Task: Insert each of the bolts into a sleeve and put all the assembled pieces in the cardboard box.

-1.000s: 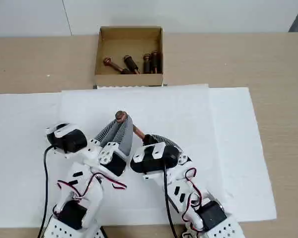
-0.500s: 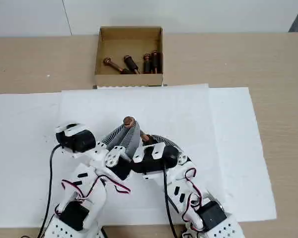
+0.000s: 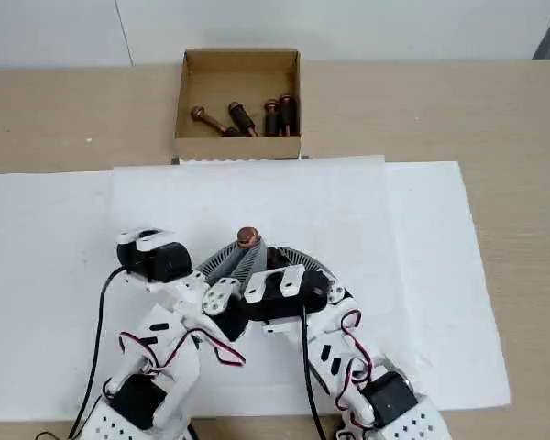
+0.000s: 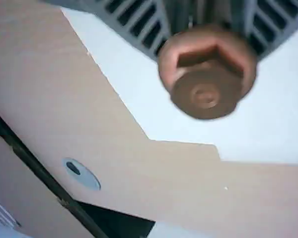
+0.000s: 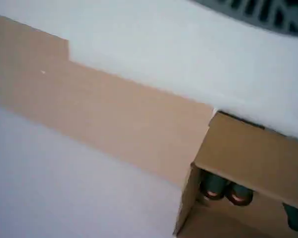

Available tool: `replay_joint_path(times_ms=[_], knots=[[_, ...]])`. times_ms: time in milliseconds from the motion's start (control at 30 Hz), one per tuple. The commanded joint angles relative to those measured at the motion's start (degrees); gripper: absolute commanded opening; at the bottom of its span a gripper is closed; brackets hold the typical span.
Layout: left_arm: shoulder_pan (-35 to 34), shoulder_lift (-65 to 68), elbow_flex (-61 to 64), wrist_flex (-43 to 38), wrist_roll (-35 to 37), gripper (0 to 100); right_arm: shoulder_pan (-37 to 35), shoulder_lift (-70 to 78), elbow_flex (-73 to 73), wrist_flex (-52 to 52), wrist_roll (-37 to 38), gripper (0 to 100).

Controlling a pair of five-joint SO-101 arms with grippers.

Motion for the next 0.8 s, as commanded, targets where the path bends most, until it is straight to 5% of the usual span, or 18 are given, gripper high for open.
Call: replay_joint_path(times_ms=[0,433,633,767], knots=[[3.4,-0.4,-0.3,2.4,0.1,1,0.4,-0.7,0.9,-3.0,2.1,0.4],[4.5,-0.5,-0.3,7.3,-4.4,1,0.4,-0.4,0.9,-6.4,3.3,0.4],[3.1,-0.5,-0.3,5.5,-6.5,21,0.4,-0.2,0.9,-6.3,3.0,0.4],[3.0,-0.5,-0.4,5.5,-7.7,24,0.4,-0.2,0.9,-6.2,3.0,0.4]])
